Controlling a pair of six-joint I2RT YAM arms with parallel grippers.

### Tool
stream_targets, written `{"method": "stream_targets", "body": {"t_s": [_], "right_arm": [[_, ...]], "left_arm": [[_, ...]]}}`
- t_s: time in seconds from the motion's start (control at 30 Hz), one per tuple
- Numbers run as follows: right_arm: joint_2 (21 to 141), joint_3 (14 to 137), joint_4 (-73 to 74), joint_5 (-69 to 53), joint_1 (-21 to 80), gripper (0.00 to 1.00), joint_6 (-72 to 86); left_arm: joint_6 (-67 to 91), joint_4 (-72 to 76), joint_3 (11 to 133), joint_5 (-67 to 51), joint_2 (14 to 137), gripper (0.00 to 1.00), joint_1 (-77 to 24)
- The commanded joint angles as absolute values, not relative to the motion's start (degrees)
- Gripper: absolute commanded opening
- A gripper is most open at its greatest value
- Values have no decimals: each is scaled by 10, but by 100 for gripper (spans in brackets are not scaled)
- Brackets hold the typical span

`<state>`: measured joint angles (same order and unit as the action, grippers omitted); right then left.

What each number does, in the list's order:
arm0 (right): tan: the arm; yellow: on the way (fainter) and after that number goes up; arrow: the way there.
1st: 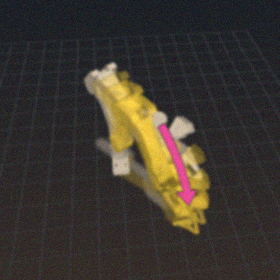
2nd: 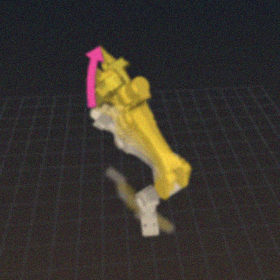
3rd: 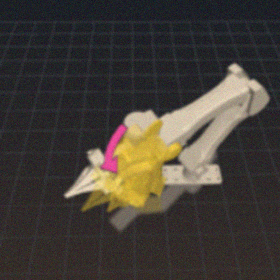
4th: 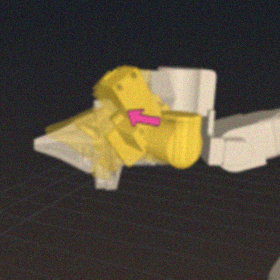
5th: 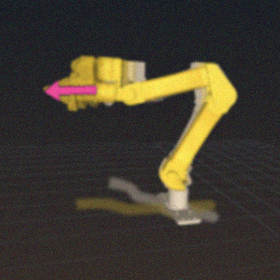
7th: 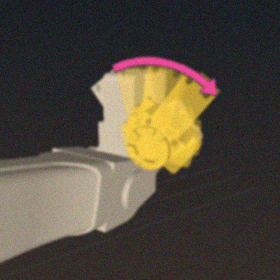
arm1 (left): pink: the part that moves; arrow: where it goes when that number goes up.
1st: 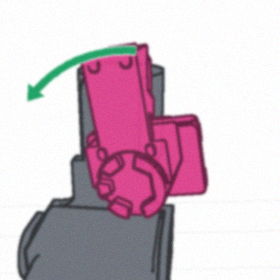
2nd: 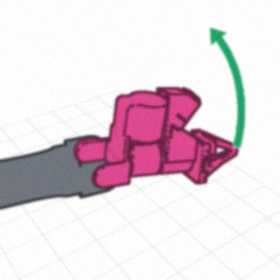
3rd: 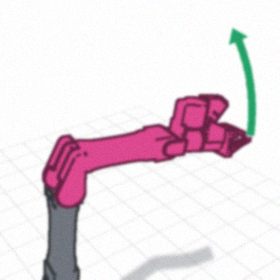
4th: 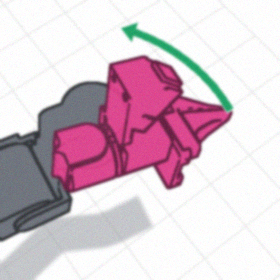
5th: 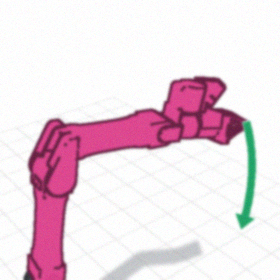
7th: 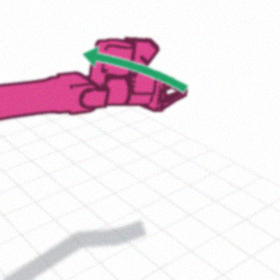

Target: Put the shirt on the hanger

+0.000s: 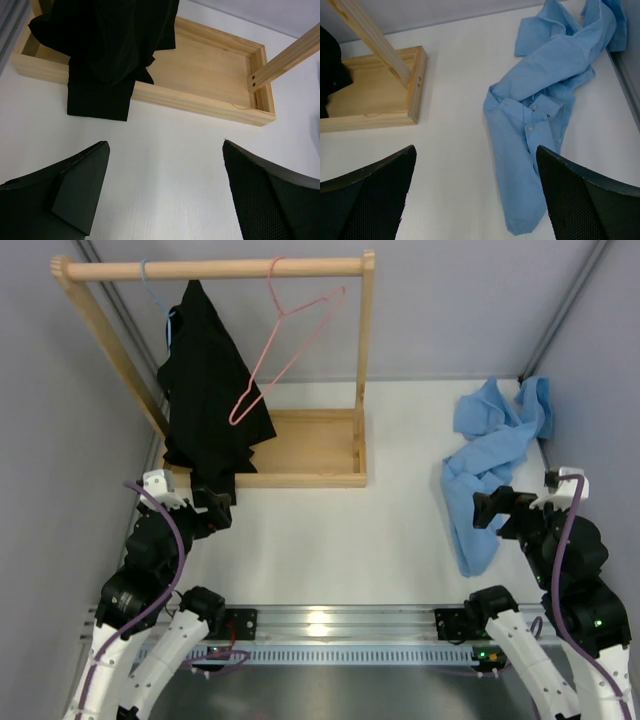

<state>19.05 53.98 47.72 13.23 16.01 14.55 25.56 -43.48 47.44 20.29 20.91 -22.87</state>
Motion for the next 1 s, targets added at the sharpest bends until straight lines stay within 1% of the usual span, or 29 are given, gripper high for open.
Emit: {"method": "stream_targets", "body": {"t_s": [0.0, 0.17, 0.27, 0.33, 0.47, 0.6, 0.67, 0.7, 0.73, 0.77, 0.8, 0.83, 0.87, 0.9, 0.93, 0.97], "right_arm": [[200, 542, 446, 135, 164, 99, 139], [192, 532, 422, 126, 163, 99, 150], [209, 518, 404, 126, 164, 99, 174], [236, 500, 383, 131, 163, 99, 187], [318, 498, 341, 203, 163, 99, 223], [455, 545, 318, 278, 163, 99, 227], [502, 568, 296, 328, 150, 100, 223], [558, 579, 288, 334, 136, 100, 224], [589, 604, 276, 325, 117, 100, 223], [619, 619, 267, 282, 75, 99, 219], [683, 649, 261, 259, 54, 99, 217], [716, 663, 252, 226, 14, 100, 218], [746, 679, 248, 214, -2, 99, 217], [805, 692, 244, 201, -26, 99, 216], [837, 725, 244, 174, -49, 99, 209], [892, 741, 245, 171, -56, 100, 210]], "left_arm": [[253, -404, 470, 206, 212, 98, -230], [254, -405, 471, 203, 210, 98, -230], [253, -404, 471, 202, 209, 98, -230], [254, -405, 471, 202, 209, 98, -230], [254, -404, 471, 203, 207, 98, -230], [254, -405, 471, 201, 213, 98, -230], [255, -405, 471, 199, 216, 98, -230], [256, -404, 471, 197, 219, 98, -230], [255, -404, 471, 195, 220, 98, -230], [256, -403, 471, 193, 223, 98, -230], [257, -404, 471, 192, 224, 98, -231], [256, -404, 472, 192, 225, 98, -232], [256, -403, 471, 192, 225, 98, -233], [256, -404, 472, 192, 225, 98, -235], [257, -403, 471, 192, 227, 98, -236], [257, -404, 471, 192, 228, 98, -237]]}}
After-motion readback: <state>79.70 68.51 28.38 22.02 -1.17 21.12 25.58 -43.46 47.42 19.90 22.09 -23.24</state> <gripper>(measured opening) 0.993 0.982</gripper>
